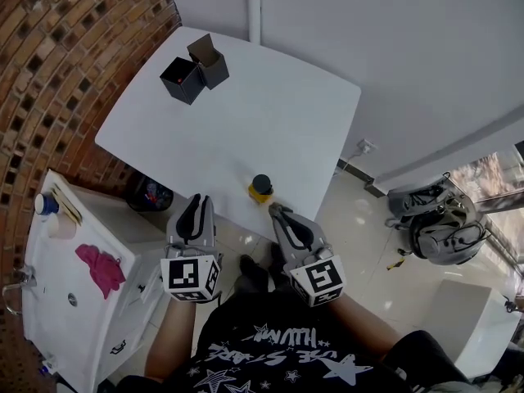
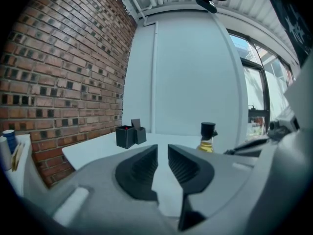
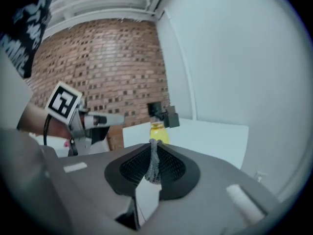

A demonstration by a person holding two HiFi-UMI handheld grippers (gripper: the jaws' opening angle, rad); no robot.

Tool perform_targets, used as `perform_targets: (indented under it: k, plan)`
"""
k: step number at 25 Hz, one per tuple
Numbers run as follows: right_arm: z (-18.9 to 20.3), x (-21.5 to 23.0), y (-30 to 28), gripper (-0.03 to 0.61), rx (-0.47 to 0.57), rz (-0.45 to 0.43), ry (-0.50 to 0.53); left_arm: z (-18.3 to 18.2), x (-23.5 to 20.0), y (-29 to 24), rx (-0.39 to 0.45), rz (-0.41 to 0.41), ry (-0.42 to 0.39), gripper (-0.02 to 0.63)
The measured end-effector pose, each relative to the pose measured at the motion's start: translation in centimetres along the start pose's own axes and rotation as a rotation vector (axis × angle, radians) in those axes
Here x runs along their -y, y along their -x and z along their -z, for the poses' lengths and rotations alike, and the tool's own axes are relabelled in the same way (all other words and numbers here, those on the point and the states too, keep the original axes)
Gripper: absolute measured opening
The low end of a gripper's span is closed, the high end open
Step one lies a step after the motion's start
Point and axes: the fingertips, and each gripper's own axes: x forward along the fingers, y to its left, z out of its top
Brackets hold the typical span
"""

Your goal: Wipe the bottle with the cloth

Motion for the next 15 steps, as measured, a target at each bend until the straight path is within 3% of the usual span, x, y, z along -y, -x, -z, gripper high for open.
perform_targets:
  k: [3, 6, 15]
  plan:
    - [-2.8, 1.5, 0.2, 0.04, 0.095, 0.066, -0.155, 0.6, 0.6, -0.9, -0.011, 0.019, -0.003, 0.066]
    - [-3.6, 1.7, -0.4, 0.04, 0.116, 0.107, -0.258, 1.5, 1.4, -2.1, -0.02, 0.034, -0.01, 0.066]
    - [-0.3, 1.5, -1.3, 0.04, 0.05, 0.163, -0.308, 3.4, 3.4, -4.9, -0.04, 0.107, -0.014, 0.055]
